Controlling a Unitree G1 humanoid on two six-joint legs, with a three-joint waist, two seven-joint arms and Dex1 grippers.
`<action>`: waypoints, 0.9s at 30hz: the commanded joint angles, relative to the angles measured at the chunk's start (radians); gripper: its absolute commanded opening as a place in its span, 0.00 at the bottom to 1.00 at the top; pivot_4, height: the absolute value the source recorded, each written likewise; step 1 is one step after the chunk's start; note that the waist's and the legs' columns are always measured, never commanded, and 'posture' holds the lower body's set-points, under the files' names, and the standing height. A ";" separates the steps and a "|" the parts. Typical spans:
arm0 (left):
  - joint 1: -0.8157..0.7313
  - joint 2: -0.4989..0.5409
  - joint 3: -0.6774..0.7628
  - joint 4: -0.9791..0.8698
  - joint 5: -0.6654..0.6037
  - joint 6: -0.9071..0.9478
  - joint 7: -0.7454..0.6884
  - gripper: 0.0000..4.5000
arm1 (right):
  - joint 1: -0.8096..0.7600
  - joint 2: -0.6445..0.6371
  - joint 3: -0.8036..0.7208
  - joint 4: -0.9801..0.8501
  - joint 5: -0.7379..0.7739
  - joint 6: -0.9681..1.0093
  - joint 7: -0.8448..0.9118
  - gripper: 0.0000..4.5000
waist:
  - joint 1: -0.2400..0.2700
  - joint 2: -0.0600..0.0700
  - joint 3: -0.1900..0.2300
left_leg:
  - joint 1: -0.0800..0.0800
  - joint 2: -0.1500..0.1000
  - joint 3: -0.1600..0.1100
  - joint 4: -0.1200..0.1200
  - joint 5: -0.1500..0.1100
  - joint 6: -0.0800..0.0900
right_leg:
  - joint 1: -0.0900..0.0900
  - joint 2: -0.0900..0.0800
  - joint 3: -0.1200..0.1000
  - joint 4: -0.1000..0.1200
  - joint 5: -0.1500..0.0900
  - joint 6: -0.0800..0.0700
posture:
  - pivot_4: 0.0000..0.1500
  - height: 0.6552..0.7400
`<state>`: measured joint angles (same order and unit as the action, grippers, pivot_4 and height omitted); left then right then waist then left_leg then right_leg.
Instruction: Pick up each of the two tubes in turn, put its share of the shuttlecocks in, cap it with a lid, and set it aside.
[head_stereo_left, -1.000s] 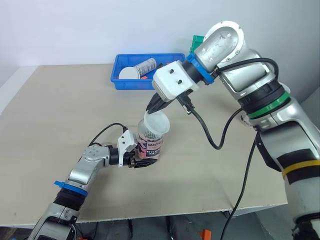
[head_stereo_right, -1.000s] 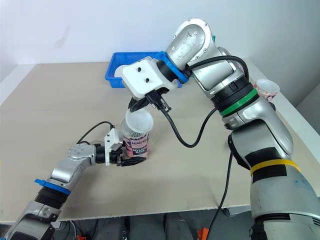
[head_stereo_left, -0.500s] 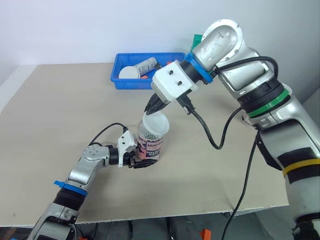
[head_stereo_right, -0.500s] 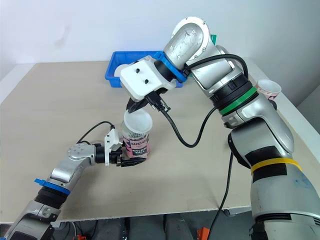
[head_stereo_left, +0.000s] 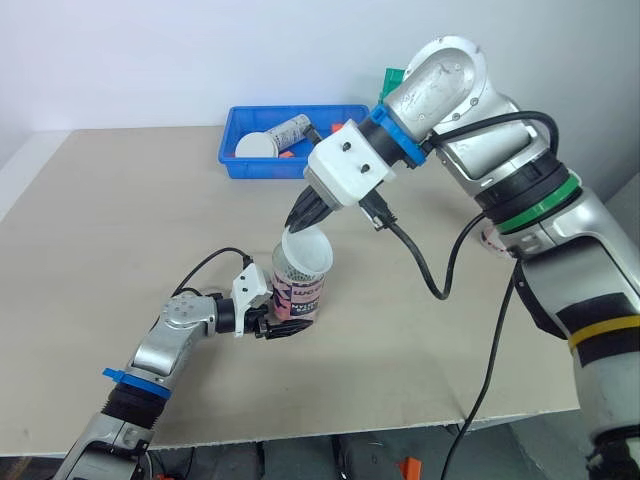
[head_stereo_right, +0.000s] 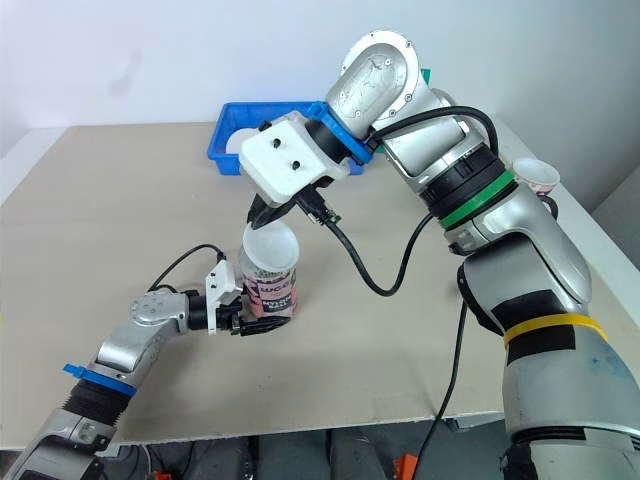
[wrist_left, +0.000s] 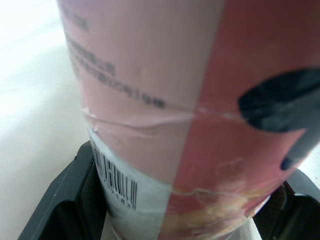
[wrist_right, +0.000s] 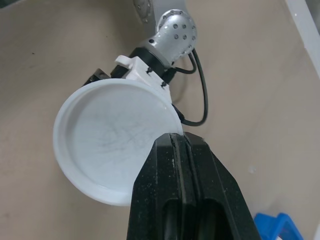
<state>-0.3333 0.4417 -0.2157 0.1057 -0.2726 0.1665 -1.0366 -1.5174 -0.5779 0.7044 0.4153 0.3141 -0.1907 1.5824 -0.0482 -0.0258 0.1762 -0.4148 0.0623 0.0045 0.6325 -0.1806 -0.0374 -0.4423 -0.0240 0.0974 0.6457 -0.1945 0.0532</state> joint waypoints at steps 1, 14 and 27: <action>0.070 0.037 -0.041 0.055 0.068 0.066 0.018 0.74 | -0.030 -0.011 0.000 -0.027 0.035 -0.023 0.032 0.02 | 0.000 0.000 0.000 | 0.000 0.000 0.000 -0.001 0.000 0.000 | 0.000 0.000 0.000 0.000 0.000 0.000 | 1.00 0.57; 0.075 0.038 -0.037 0.044 0.060 0.075 0.031 0.74 | -0.035 0.019 -0.001 0.009 -0.001 -0.052 0.032 0.02 | 0.000 0.000 0.000 | 0.001 0.000 -0.001 -0.003 -0.001 0.001 | 0.000 0.000 -0.001 0.000 -0.002 -0.001 | 1.00 0.57; 0.066 0.037 -0.034 0.050 0.055 0.072 0.038 0.74 | 0.032 0.044 0.045 0.047 -0.197 -0.236 0.032 0.02 | 0.000 -0.001 -0.001 | 0.001 0.000 -0.001 -0.003 -0.001 0.001 | 0.000 0.000 -0.002 0.000 -0.002 -0.001 | 1.00 0.57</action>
<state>-0.3200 0.4500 -0.2203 0.0780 -0.2777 0.1814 -1.0118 -1.4955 -0.5212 0.7456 0.4552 0.1546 -0.3999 1.5779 -0.0479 -0.0271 0.1751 -0.4136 0.0624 0.0035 0.6298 -0.1813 -0.0368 -0.4417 -0.0235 0.0959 0.6459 -0.1966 0.0519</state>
